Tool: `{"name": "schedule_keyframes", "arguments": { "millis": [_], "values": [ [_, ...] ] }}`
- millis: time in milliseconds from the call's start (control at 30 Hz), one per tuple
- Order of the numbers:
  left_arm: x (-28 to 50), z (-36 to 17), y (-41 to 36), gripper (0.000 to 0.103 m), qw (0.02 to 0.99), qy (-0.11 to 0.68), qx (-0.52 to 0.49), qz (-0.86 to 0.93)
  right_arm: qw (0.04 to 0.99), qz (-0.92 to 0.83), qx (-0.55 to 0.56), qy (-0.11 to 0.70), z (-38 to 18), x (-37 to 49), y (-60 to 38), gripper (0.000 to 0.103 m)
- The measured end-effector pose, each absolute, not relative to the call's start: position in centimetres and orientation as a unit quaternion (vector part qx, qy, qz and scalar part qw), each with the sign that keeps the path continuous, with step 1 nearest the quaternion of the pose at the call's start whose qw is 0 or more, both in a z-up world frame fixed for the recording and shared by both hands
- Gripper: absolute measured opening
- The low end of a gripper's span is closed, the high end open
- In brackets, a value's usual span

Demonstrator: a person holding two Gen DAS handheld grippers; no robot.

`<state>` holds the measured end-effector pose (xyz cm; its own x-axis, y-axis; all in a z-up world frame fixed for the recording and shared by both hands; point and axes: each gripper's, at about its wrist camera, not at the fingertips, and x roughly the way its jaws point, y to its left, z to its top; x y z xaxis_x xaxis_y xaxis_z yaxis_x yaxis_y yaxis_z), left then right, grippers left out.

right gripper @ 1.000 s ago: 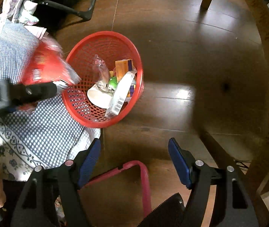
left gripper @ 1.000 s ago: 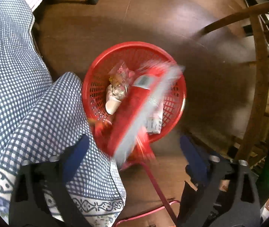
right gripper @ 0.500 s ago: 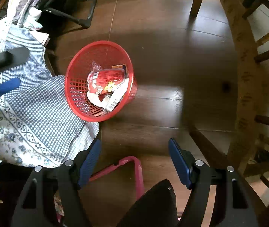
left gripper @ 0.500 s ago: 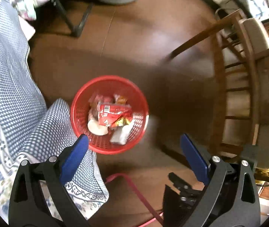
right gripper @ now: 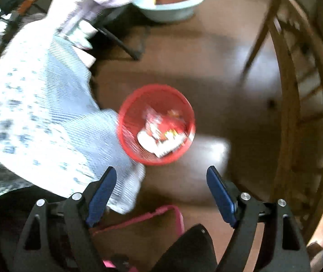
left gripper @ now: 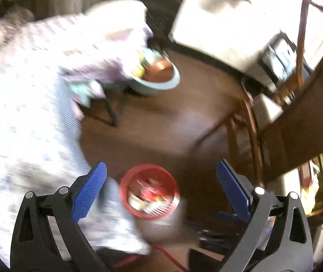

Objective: Collect trash
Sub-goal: 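Swing both tools back toward the bed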

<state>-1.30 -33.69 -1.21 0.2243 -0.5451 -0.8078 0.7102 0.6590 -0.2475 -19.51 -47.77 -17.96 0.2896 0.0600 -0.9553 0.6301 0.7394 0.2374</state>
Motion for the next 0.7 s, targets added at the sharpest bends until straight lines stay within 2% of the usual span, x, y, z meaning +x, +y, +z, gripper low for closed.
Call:
{"name": "schedule_keyframes", "arguments": {
  "millis": [167, 367, 533, 700],
  "values": [
    [6.3, 3.0, -23.3, 0.094, 0.853, 0.421, 0.059, -0.301, 0.802, -0.146, 0.259, 0.518, -11.4, -14.1, -43.8, 0.080],
    [14.3, 3.6, -11.4, 0.094, 0.905, 0.391, 0.009, -0.170, 0.853, -0.062, 0.201, 0.478, -5.2, -4.9, -35.7, 0.085],
    [17.1, 3.0, -3.2, 0.094, 0.926, 0.365, -0.057, -0.078, 0.875, -0.017, 0.160, 0.457, -2.4, 3.6, -28.9, 0.086],
    [18.2, 3.4, 0.5, 0.094, 0.930, 0.357, -0.075, -0.038, 0.892, -0.007, 0.158, 0.423, -1.3, 11.8, -23.9, 0.086]
  ]
}}
